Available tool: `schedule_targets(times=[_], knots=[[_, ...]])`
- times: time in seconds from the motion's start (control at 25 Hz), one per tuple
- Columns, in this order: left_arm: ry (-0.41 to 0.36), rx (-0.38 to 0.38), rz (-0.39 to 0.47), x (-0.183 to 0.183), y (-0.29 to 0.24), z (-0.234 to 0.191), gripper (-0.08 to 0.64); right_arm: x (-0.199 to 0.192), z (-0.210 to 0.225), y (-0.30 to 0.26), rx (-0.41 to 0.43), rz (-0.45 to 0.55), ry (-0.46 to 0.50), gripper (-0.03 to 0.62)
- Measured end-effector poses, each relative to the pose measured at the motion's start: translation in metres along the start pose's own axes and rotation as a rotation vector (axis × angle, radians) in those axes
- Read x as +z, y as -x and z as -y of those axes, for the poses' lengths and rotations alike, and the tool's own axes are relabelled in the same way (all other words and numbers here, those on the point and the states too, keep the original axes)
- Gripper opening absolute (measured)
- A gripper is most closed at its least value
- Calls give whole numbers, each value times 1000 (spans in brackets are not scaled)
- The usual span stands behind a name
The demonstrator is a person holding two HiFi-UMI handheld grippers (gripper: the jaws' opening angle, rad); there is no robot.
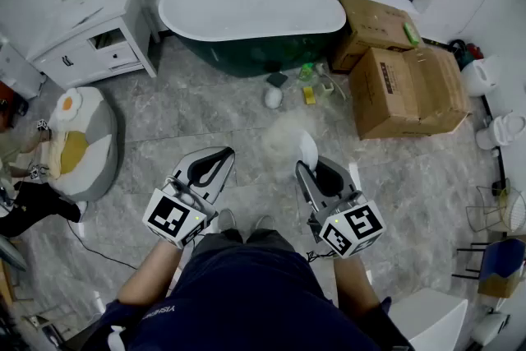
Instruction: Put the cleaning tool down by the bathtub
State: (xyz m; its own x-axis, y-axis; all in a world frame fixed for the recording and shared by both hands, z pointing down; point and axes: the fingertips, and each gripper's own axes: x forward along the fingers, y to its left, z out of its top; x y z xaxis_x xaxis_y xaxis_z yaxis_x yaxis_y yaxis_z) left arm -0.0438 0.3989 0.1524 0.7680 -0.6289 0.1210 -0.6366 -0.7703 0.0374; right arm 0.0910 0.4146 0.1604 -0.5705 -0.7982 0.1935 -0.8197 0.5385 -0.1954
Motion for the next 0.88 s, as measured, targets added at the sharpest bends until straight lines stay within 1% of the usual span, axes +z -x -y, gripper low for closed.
schedule_targets(times=[0.24,0.52,0.88], knots=[[2,10,-25,1,0,-3,34,0,-1,-3,-1,-7,-7,84],[1,-1,2,-2,3,-1,34,-3,-1,-1,-13,-4,-17,85],[4,4,-10,-1,2,0,34,-2,0,0,-12,8,-21,84]])
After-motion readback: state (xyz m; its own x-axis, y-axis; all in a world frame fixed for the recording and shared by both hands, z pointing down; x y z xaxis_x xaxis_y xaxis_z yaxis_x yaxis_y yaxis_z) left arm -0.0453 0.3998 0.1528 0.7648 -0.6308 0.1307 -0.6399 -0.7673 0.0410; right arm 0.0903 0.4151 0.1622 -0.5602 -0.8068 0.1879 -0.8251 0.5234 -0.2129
